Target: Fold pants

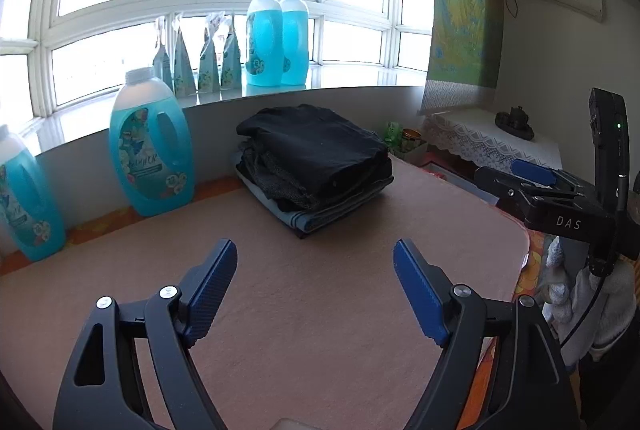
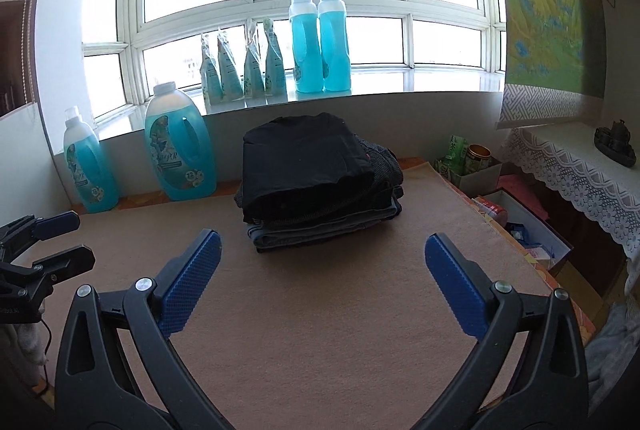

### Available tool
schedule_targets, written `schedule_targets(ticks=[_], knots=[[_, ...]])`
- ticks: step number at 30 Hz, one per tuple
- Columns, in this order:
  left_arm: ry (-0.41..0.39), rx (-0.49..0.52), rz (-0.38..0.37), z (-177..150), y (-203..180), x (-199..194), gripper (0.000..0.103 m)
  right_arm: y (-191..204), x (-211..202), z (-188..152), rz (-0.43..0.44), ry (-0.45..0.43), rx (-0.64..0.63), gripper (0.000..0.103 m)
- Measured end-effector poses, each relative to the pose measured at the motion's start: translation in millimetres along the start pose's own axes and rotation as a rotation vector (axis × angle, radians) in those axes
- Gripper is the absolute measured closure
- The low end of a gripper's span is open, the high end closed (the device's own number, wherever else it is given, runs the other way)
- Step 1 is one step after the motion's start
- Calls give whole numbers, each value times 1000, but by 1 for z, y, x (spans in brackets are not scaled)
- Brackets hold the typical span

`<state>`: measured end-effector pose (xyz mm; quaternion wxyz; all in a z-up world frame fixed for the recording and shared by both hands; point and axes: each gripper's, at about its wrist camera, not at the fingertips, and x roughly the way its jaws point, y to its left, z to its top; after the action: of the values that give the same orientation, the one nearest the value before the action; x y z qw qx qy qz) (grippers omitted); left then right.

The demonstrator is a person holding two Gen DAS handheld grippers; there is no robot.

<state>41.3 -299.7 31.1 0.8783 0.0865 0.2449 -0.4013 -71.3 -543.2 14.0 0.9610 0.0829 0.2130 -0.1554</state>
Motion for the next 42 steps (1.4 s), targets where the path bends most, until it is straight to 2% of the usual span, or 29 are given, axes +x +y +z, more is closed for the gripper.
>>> schedule_targets(ticks=[3, 8, 15, 27, 42], knots=[[20, -27, 6, -14, -2, -10, 22, 5, -10, -15, -28, -1, 12, 0], [3, -38, 71, -37, -2, -28, 22, 6, -19, -35, -56, 6, 74, 0], [16, -119, 150, -61, 20, -40, 22, 12, -21, -40, -110, 16, 45, 0], [-22, -132, 207, -64, 31, -58, 22, 23, -23, -43, -117, 16, 24, 0], [-35, -119, 234, -67, 31, -63, 22, 29, -26, -42, -107, 13, 22, 0]])
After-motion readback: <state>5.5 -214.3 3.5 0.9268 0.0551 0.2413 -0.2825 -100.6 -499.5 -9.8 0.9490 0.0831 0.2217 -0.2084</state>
